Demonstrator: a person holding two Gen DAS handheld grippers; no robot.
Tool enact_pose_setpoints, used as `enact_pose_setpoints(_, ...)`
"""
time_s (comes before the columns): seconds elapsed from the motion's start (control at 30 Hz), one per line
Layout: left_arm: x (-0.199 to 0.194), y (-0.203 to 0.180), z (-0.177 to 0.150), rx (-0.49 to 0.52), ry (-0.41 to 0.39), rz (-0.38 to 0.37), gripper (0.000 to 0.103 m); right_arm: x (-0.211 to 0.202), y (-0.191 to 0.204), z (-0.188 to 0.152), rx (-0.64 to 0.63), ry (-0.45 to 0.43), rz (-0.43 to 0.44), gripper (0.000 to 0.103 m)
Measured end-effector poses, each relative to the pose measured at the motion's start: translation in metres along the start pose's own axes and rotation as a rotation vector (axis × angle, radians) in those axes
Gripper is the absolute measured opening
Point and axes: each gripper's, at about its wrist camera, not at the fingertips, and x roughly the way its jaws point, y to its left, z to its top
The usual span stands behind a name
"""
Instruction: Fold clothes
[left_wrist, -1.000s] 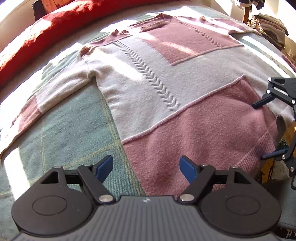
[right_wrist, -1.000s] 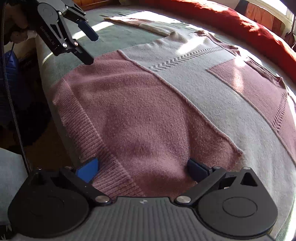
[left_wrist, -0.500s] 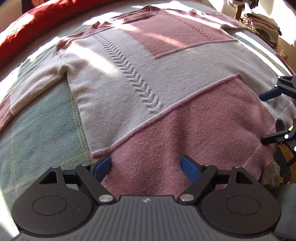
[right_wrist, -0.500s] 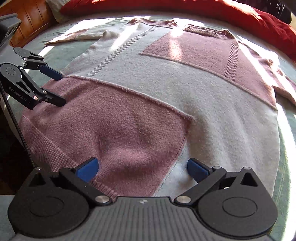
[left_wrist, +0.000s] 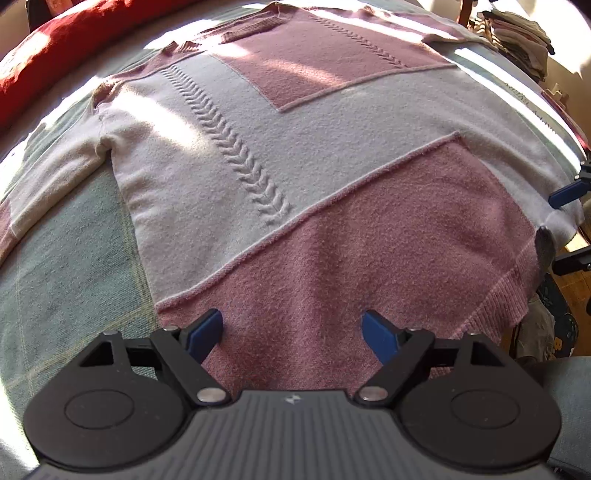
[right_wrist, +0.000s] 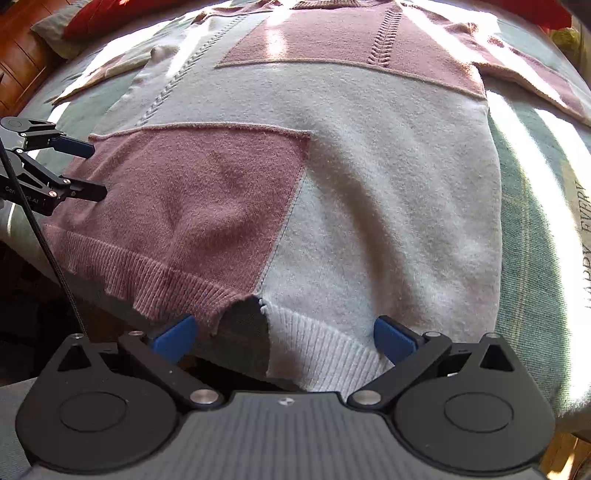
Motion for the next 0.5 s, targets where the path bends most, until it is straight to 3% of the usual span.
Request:
enact_pose_setpoints(0.2, 0.002, -0.002, 0.005, 0.002, 0.001, 0.013, 0.083, -0.014, -0.029, 0.047, 0.023, -0.191, -0.037, 0.103)
enact_pose_setpoints(0.37, -0.001, -0.005, 0.009, 0.025, -0.012, 0.024, 0.083, 0.019, -0.079, 0.074, 0.049, -0.155, -0.083, 0.103)
enact_pose_setpoints(0.5, -0.010, -0.014, 0.006, 0.098, -0.055, 0.058, 0.083, 0.004, -0.085, 0.076, 0.059, -0.148, -0.043, 0.103)
